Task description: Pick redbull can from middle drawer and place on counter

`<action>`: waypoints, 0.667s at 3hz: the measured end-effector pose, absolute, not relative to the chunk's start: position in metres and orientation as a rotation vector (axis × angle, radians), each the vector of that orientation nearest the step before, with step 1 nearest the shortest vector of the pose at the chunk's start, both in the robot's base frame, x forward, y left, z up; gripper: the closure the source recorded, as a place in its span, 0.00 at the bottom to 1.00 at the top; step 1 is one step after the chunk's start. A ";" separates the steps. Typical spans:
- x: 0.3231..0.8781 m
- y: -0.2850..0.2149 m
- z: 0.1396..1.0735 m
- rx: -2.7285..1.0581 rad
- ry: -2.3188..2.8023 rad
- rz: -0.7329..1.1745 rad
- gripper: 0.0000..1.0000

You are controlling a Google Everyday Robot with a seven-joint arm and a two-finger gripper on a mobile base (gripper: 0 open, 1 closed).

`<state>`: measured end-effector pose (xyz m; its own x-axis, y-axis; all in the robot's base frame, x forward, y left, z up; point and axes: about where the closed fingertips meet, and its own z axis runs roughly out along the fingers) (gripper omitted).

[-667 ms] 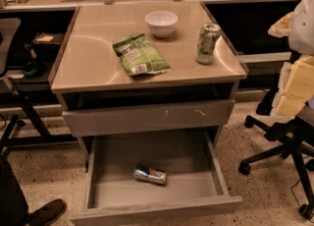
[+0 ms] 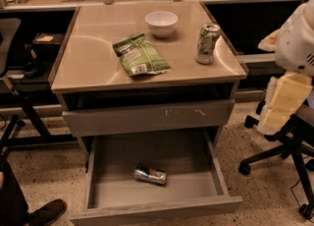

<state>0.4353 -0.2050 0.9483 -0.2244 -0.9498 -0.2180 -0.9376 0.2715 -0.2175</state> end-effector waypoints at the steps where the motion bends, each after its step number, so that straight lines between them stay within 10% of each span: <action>1: 0.434 -0.170 0.883 -1.746 2.259 0.039 0.00; 2: 0.431 -0.138 0.814 -1.773 2.287 0.127 0.00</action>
Offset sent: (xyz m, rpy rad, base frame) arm -0.0011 0.1098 -0.2199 0.0972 0.2261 0.0397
